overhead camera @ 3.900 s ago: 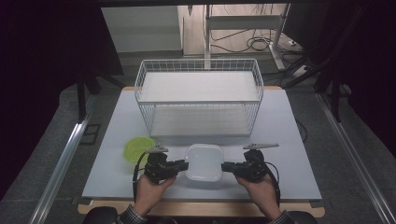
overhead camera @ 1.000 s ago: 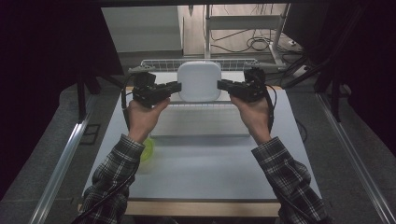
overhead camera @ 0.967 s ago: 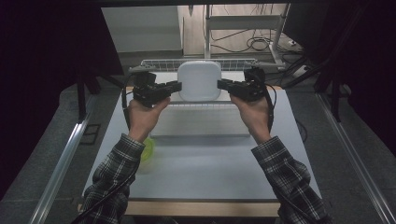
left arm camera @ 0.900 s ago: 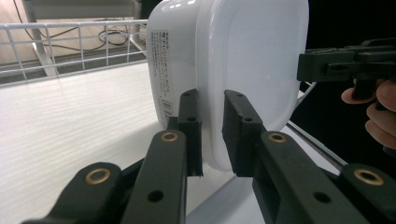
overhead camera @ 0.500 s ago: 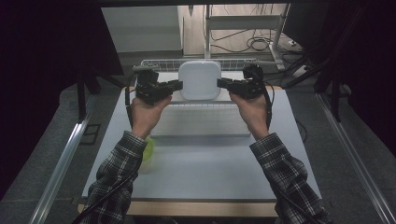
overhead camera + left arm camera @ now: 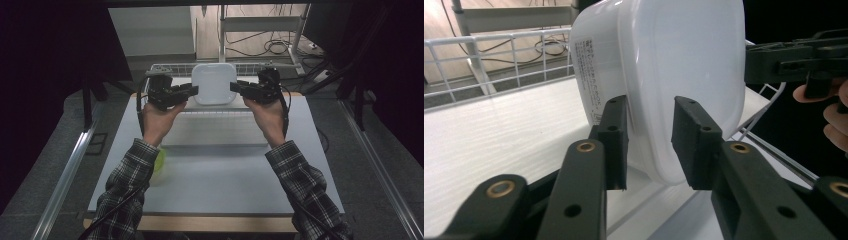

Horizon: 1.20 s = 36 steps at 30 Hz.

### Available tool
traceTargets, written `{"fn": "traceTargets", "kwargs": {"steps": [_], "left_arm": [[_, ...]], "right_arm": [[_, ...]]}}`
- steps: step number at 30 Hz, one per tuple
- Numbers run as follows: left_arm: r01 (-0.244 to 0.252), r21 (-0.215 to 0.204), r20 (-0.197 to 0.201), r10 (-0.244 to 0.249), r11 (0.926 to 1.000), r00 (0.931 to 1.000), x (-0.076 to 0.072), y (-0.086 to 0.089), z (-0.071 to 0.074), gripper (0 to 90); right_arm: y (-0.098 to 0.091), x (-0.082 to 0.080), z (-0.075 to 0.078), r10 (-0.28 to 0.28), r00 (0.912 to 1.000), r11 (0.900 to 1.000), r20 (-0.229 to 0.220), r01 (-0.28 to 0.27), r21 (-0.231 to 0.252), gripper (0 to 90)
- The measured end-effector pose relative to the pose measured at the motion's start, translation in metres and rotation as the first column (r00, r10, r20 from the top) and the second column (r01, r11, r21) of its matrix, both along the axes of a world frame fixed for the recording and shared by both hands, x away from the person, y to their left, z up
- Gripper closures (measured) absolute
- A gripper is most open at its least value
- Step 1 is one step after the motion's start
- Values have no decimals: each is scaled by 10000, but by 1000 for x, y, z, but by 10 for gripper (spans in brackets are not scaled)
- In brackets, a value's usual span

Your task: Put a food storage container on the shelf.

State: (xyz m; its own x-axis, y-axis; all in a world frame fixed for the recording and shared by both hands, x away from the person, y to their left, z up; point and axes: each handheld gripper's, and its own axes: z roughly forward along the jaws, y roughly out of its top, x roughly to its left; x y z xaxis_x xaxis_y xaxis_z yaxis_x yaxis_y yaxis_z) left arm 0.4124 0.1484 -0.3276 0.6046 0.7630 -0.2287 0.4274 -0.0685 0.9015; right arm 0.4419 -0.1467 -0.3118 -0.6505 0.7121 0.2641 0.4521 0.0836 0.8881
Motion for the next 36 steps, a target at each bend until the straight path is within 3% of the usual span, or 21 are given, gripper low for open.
{"fn": "traceTargets", "kwargs": {"steps": [7,10,16,18,20,22,26,29,35,36], "left_arm": [[-73,70,22,73,9999,10000,7,-1,-3,618],[-177,502,48,175,9986,9998,11,-3,-3,623],[-195,585,27,194,9981,9998,17,-2,-2,614],[-362,542,159,354,9979,9992,15,-1,-3,631],[-595,611,216,582,9964,9981,14,2,-4,707],[-953,701,253,938,9930,9953,15,6,-6,796],[-1634,992,72,1635,9816,9865,26,8,-11,870],[-1909,1103,-88,1930,9754,9812,37,7,-13,886],[-1923,1286,-401,1988,9729,9792,51,-1,-15,895],[-2096,1407,-412,2173,9676,9752,53,-5,-14,899]], "right_arm": [[1,5,-2,-115,9999,9997,82,116,-216,637],[2,8,-3,-129,9999,9997,30,130,-216,637],[5,11,-7,-133,9999,9992,36,135,-383,640],[5,12,-8,-221,9997,9987,77,224,-466,672],[2,14,-10,-358,9993,9978,124,365,-559,741],[0,17,-12,-506,9986,9966,123,513,-638,816],[4,26,-16,-990,9949,9899,215,1006,-1001,894],[10,36,-18,-1423,9896,9826,209,1438,-1173,896],[23,50,-21,-1484,9887,9787,200,1497,-1407,896],[27,51,-21,-1519,9882,9774,173,1528,-1463,897]]}}
